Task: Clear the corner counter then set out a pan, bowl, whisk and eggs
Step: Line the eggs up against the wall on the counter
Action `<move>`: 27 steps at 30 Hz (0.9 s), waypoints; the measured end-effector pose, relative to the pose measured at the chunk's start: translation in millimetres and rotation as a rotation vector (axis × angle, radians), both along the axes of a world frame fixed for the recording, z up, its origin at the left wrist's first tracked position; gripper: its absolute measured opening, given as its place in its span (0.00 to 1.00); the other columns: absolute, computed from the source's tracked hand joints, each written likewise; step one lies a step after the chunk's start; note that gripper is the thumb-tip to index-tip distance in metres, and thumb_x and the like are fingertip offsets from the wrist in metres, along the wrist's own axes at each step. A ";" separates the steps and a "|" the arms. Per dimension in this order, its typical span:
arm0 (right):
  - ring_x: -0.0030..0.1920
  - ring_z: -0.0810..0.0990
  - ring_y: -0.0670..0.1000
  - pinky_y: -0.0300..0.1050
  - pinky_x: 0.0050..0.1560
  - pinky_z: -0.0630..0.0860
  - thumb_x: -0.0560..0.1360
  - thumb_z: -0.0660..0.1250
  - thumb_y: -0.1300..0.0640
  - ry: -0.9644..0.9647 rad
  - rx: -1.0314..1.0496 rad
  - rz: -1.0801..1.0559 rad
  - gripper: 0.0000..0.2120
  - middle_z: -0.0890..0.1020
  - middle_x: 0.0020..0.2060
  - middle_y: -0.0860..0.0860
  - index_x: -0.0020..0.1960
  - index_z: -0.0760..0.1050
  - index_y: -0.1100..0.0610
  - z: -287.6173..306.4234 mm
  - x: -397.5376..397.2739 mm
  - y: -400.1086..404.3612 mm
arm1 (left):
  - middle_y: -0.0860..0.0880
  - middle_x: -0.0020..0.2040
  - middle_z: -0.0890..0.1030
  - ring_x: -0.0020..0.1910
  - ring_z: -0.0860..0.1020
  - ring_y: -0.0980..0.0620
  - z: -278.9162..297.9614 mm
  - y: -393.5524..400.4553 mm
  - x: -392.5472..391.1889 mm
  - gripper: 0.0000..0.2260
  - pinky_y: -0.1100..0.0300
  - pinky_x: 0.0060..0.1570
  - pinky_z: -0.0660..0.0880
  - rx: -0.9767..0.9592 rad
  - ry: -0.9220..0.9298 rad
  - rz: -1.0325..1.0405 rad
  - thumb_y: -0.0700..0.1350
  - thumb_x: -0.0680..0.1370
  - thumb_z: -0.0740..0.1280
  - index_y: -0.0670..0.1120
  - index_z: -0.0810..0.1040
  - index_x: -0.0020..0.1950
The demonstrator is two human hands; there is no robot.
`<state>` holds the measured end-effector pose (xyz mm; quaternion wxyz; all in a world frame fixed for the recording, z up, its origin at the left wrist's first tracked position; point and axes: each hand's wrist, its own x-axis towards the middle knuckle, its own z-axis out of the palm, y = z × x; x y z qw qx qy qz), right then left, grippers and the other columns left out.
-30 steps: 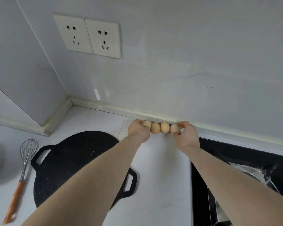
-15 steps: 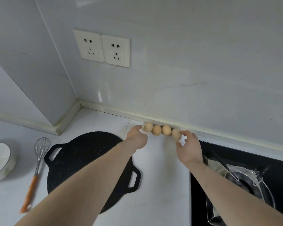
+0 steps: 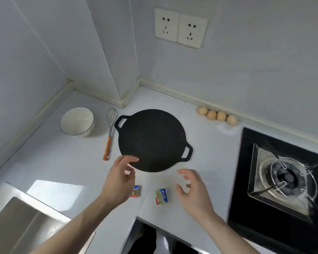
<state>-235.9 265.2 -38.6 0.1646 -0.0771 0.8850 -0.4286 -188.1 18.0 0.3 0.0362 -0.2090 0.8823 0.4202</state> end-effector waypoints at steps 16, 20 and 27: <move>0.59 0.72 0.48 0.41 0.52 0.78 0.69 0.74 0.41 -0.126 0.478 0.259 0.31 0.69 0.61 0.44 0.69 0.68 0.46 -25.9 44.5 -49.3 | 0.54 0.74 0.64 0.66 0.76 0.48 -42.8 -3.8 54.3 0.27 0.66 0.50 0.74 -0.222 -0.376 -0.178 0.39 0.80 0.65 0.55 0.65 0.77; 0.57 0.73 0.51 0.43 0.49 0.77 0.72 0.72 0.43 -0.092 0.540 0.232 0.25 0.70 0.60 0.46 0.65 0.68 0.46 -27.7 50.6 -53.1 | 0.53 0.69 0.68 0.57 0.79 0.48 -48.7 -3.8 57.3 0.21 0.63 0.47 0.75 -0.246 -0.360 -0.177 0.41 0.81 0.64 0.53 0.70 0.73; 0.54 0.77 0.51 0.45 0.48 0.76 0.74 0.68 0.47 -0.076 0.543 0.199 0.15 0.73 0.56 0.46 0.58 0.70 0.48 -30.0 44.1 -26.9 | 0.55 0.64 0.72 0.54 0.79 0.50 -50.6 5.5 56.5 0.19 0.64 0.48 0.75 -0.234 -0.353 -0.184 0.49 0.80 0.69 0.54 0.74 0.70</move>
